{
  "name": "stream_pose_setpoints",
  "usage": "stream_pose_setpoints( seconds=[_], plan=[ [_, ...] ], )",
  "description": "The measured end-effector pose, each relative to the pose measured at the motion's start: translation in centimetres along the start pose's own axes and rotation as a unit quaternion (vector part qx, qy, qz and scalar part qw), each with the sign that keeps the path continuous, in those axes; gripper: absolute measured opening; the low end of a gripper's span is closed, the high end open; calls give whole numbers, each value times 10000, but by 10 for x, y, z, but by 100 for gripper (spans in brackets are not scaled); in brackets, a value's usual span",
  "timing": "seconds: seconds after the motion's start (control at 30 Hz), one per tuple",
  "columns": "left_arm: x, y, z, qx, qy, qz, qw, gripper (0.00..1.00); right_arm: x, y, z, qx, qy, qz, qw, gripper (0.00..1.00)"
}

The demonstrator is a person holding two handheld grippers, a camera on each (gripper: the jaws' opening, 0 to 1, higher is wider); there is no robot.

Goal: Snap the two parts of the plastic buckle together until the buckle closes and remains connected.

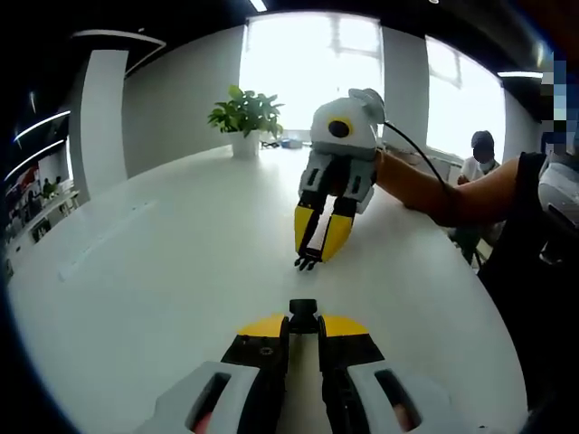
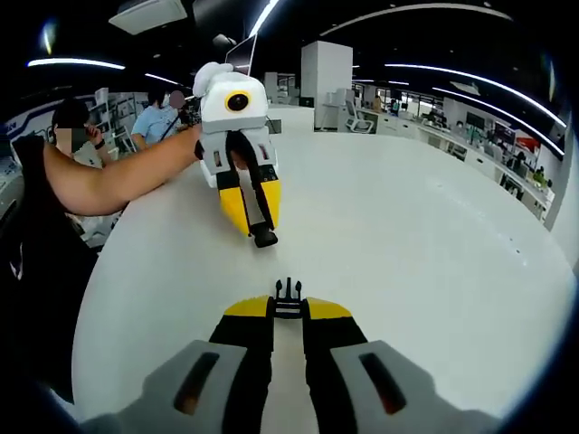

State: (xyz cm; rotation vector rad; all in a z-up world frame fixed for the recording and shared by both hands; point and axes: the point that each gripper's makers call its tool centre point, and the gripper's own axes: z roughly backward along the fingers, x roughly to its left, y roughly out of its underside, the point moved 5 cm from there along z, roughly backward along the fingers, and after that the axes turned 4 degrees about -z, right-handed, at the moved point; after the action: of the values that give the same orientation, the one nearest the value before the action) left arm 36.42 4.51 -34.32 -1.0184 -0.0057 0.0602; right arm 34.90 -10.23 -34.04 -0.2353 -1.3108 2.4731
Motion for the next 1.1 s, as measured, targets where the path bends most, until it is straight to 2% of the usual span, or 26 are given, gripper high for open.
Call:
stream_pose_setpoints(
  seconds=[0.4, 0.63, 0.87, 1.1],
  plan=[
    [-6, -2, -2, -93, 132, -79, 9998, 11, 5, 2, -1, 56, -149, 36, 9999, 11],
    [-9, 1, -4, -92, 270, -86, 9996, 11, 12, 1, 0, 38, -366, 56, 9993, 11],
    [-14, 2, -6, -65, 397, -99, 9991, 11, 16, 2, -1, 16, -443, 272, 9986, 11],
    [-15, 2, -7, -109, 437, -222, 9987, 11, 16, 3, -1, 34, -478, 242, 9986, 11]
  ],
)
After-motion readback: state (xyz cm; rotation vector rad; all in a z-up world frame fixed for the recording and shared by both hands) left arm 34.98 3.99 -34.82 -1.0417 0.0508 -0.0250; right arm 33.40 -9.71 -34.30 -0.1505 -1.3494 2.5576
